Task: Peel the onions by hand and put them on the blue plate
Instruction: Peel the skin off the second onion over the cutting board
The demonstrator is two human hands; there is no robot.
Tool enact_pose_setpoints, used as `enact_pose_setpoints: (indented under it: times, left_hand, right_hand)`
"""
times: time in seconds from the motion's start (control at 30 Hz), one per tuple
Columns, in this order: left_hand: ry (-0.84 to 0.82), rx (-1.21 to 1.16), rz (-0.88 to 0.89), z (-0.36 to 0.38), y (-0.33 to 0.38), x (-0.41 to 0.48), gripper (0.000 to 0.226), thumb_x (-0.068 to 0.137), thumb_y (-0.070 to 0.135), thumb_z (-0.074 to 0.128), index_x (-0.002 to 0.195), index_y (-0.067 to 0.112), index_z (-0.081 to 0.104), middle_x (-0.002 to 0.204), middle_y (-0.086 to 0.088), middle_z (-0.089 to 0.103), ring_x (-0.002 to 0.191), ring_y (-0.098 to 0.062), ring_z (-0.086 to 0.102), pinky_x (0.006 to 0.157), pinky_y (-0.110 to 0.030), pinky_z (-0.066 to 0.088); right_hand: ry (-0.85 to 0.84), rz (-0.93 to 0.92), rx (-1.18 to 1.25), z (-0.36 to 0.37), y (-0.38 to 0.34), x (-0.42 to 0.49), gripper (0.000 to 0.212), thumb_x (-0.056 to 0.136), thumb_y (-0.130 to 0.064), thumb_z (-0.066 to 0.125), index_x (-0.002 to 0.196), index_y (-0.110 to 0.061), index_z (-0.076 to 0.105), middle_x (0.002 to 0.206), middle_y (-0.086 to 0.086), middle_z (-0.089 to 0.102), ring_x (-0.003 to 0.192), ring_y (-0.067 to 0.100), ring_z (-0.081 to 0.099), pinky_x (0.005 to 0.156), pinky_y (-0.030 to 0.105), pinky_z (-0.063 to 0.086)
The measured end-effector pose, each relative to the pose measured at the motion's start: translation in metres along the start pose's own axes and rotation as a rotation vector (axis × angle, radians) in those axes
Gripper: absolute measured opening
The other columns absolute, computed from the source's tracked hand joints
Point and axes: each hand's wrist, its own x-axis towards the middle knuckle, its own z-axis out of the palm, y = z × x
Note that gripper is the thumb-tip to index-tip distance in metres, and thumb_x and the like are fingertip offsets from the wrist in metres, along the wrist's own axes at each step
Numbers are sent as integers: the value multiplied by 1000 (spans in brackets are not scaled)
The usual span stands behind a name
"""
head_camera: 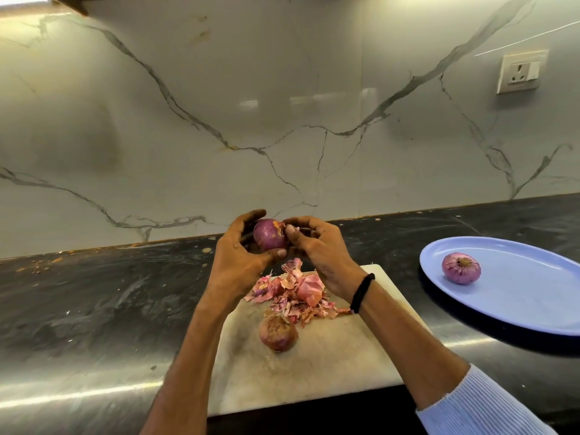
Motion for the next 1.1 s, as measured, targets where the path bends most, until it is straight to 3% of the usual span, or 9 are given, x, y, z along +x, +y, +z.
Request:
enact_pose_setpoints:
  times: [0.1,0.23,0.3,0.4,0.53,0.73,0.9,1.03,1.1]
  left_hand:
    - [1,-51,-1,-1,-2,1,78,71,0,83,139,21,52,128,13,57,107,1,62,82,-14,53]
    - [8,-149,-22,-3,-7,4,76,74,-8,77,141,16,50,134,7,58,116,-5,62,92,-27,56]
    - [5,-162,-25,-2,-8,5,76,74,-10,76,141,15,50,133,9,59,119,-9,62,94,-29,56]
    - [5,-138,-15,-2,-10,5,74,74,-9,77,139,16,51,130,10,59,118,-10,62,90,-23,55]
    - [24,-80,14,-2,-9,5,71,73,-3,80,136,18,54,128,8,59,110,-1,62,83,-14,53]
    - [13,-50,13,-3,-3,3,73,67,9,84,131,26,54,121,16,59,104,9,62,78,-9,50]
    - [-11,-95,-16,-1,-1,1,73,64,23,81,133,28,56,125,12,62,109,-1,63,87,-19,55]
    - [-19,-202,-90,-2,-2,0,70,65,31,81,132,25,60,122,3,66,114,-15,64,89,-38,59]
    - [-38,-229,-114,-1,-1,0,65,67,28,79,129,24,62,120,2,66,114,-18,64,86,-38,60]
  right_hand:
    - [-15,-23,21,0,-1,-1,22,93,-7,65,115,-8,66,116,15,67,108,26,67,83,34,60]
    - [53,-75,-39,1,1,0,18,89,-8,70,101,-15,57,110,17,63,102,29,66,84,41,60]
    - [77,-119,-106,-1,0,1,17,89,-4,70,93,-16,58,98,10,63,92,20,63,79,31,59]
    - [64,-142,-134,-4,-1,-1,22,89,8,65,89,-14,67,91,4,69,87,10,65,74,21,57]
    - [8,-109,-33,-2,-1,-2,24,93,7,60,101,-12,72,103,11,73,100,21,70,88,33,59]
    - [-33,-39,75,-2,2,0,22,93,-6,63,115,-2,68,111,16,72,106,25,69,90,38,58]
    - [16,-92,29,-2,4,1,19,92,-4,65,111,-2,69,108,16,72,102,24,70,87,37,60]
    - [83,-278,-182,-1,4,0,15,92,-5,66,106,-8,71,103,7,72,98,16,69,85,30,59]
    - [117,-369,-294,-2,6,1,11,93,-8,67,101,-11,72,99,4,72,94,14,69,82,29,59]
